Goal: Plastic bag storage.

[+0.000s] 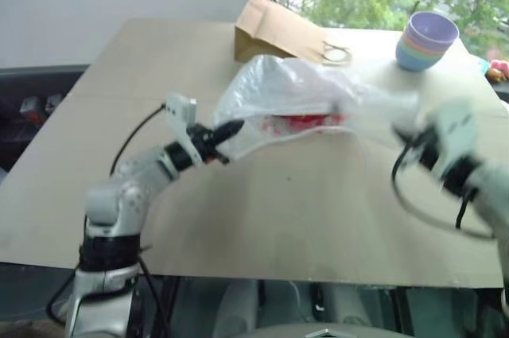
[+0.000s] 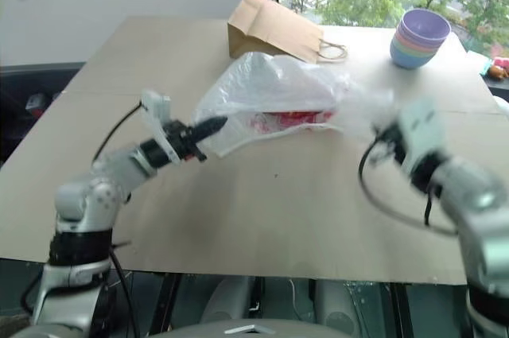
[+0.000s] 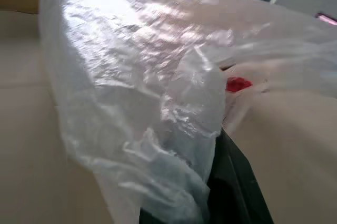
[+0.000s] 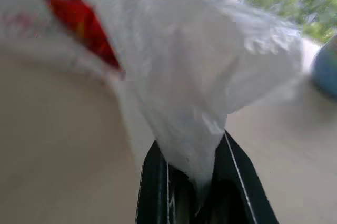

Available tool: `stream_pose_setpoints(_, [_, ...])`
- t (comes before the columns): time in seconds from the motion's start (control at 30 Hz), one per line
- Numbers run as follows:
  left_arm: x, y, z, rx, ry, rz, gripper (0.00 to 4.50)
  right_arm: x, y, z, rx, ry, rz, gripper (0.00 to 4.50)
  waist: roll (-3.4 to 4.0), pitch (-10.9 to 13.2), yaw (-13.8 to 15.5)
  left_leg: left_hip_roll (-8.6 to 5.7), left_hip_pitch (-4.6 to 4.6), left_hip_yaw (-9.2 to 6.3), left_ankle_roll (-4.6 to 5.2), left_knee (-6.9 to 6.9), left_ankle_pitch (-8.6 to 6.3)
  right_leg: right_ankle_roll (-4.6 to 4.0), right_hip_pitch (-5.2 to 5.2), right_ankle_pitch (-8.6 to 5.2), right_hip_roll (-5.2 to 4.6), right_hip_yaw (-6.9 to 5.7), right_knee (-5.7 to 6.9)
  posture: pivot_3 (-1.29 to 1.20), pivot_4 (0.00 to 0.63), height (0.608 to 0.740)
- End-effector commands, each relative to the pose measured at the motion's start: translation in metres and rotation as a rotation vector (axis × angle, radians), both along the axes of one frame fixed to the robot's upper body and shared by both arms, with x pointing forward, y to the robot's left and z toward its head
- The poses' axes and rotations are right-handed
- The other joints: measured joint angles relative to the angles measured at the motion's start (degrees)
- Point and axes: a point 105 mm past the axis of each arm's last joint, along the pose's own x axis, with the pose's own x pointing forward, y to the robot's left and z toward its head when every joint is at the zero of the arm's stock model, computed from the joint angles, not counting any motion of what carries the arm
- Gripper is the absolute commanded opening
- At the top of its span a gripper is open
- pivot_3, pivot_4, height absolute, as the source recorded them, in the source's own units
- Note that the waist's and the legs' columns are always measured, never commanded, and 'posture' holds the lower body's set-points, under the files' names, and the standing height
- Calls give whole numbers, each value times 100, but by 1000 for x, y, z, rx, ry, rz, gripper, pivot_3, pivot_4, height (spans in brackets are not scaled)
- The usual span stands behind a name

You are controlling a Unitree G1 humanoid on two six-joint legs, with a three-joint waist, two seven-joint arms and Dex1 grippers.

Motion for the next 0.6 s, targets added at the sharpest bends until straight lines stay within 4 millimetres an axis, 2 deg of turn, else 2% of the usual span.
stream_pose_setpoints(0.03, [-13, -2, 22, -1, -124, -65, 519, -1, -4, 20, 3, -177, -9, 1313, 0, 2, -31, 6, 2, 1, 0, 7, 0, 1, -2, 1, 0, 4, 4, 0, 150, 740])
stream_pose_setpoints(0.1, [-22, 8, 19, 45, -133, -61, 1135, -11, -6, 16, 57, -157, 5, 2266, -9, -4, -28, 10, 14, -2, 0, 9, 0, 2, -1, 1, 1, 12, 11, 0, 150, 740])
stream_pose_setpoints(0.23, [-51, 30, 21, 98, -157, -41, 3023, -48, -13, 10, 88, -72, 69, 4229, -2, -7, -2, 17, 20, 0, -2, -14, -2, -13, -9, -8, 8, 8, 18, 0, 150, 740])
stream_pose_setpoints(0.27, [-57, 33, 21, 119, -163, -28, 3521, -58, -13, 10, 104, -50, 91, 4500, -2, -7, 5, 17, 17, 1, -2, -24, -3, -20, -14, -12, 8, 7, 17, 0, 150, 740])
stream_pose_setpoints(0.3, [-65, 33, 17, 162, -168, -53, 3969, -66, -14, 10, 99, -39, 107, 4500, -2, -7, 10, 23, 14, 0, -3, -24, -5, -28, -15, -16, 8, 3, 18, 0, 150, 740])
stream_pose_setpoints(0.43, [-93, 22, 0, 237, -138, -146, 3969, -81, -36, 6, 3, -30, 70, 4500, -5, -9, 10, 28, 12, 0, 1, -15, -10, -15, -12, -25, -2, 3, 13, 0, 150, 740])
stream_pose_setpoints(0.6, [-100, 11, -5, 228, -134, -164, 3969, -81, -71, 5, -55, -46, 3, 4500, -13, -19, 4, 33, 25, -7, -29, -6, -28, -13, -9, -26, -23, -1, 10, 0, 150, 740])
